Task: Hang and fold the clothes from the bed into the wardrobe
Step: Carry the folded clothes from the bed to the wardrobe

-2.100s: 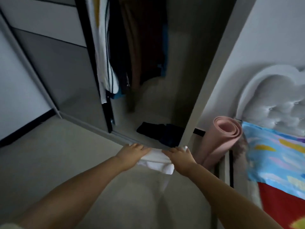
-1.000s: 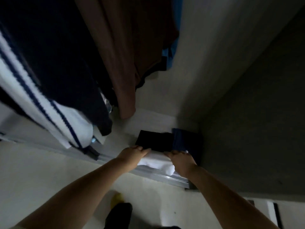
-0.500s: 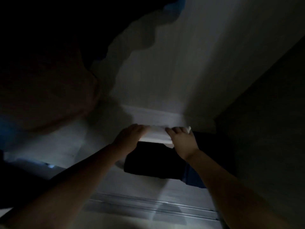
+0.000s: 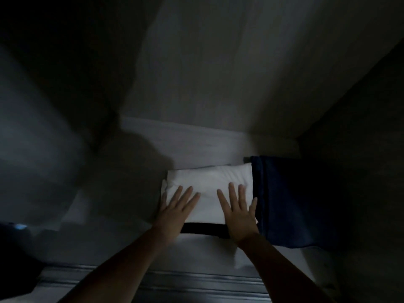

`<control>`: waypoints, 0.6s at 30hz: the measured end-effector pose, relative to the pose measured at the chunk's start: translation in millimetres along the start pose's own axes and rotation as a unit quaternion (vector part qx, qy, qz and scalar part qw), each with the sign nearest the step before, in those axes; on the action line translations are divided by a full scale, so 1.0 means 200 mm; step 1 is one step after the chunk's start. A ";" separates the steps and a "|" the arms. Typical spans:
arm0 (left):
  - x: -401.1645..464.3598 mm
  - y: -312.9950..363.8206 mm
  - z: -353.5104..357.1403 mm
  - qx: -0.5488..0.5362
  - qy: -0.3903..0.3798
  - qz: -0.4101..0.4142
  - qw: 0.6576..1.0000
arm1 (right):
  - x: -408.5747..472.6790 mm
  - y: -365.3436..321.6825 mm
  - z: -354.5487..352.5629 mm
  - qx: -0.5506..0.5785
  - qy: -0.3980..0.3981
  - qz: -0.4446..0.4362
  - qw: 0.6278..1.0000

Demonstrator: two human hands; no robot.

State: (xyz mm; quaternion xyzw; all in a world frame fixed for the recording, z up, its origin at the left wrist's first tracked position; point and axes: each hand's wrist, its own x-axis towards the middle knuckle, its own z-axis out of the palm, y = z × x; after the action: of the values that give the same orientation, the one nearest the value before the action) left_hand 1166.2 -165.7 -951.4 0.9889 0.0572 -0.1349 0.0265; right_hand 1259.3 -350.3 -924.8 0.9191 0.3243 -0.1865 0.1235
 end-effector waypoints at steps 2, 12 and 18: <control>-0.02 0.00 -0.08 0.004 -0.069 0.007 0.998 | -0.02 0.02 -0.08 -0.011 -0.042 -0.013 0.999; -0.33 0.26 -1.12 -0.052 -0.043 -0.015 0.998 | -0.53 0.10 -0.96 0.112 0.025 -0.001 0.993; -0.63 0.41 -1.88 -0.061 0.022 -0.001 0.998 | -1.01 0.17 -1.54 0.153 0.070 0.019 0.985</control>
State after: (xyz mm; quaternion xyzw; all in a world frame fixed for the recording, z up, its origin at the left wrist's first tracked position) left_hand 1154.3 -234.1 -553.2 0.9881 0.0673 -0.1090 0.0849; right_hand 1215.4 -379.7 -558.3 0.9440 0.2821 -0.1666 -0.0385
